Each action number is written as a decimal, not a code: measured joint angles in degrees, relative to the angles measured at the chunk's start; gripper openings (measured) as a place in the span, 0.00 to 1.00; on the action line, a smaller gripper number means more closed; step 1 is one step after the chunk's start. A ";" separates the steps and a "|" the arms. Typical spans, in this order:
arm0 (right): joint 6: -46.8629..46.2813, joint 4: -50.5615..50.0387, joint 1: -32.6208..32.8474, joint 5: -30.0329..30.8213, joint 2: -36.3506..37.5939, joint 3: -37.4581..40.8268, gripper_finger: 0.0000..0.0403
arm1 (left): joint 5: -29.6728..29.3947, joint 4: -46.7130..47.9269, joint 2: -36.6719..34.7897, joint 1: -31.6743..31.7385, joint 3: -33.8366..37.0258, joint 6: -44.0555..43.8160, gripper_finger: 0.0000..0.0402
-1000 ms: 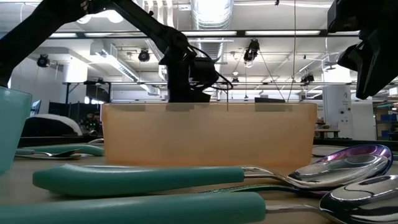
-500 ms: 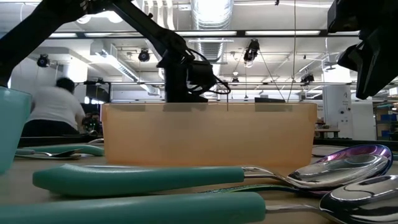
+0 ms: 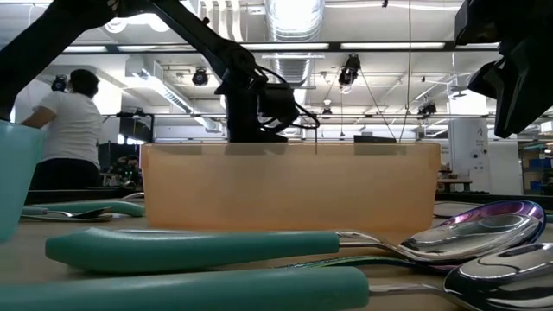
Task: Sort silverware by color (type)
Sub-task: Put the violet spoon into the green bin
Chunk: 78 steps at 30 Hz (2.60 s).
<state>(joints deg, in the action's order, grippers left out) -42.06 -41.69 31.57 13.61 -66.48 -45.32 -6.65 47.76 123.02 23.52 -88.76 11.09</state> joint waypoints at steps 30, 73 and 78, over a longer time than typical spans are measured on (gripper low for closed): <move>0.13 0.04 0.00 0.00 -0.07 0.00 0.20 | -0.48 2.56 3.15 0.42 -3.12 0.70 0.28; 2.53 0.35 0.02 0.15 -0.07 0.52 0.20 | -0.25 33.83 -10.87 -15.42 -13.62 -17.79 0.01; 2.67 0.43 0.02 1.49 -0.07 0.55 0.20 | -0.07 36.81 -19.44 -25.68 -8.00 -28.47 0.01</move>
<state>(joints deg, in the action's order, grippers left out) -39.40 -41.26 31.59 15.10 -66.54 -44.77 -6.72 84.57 103.58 -2.15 -96.76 -17.38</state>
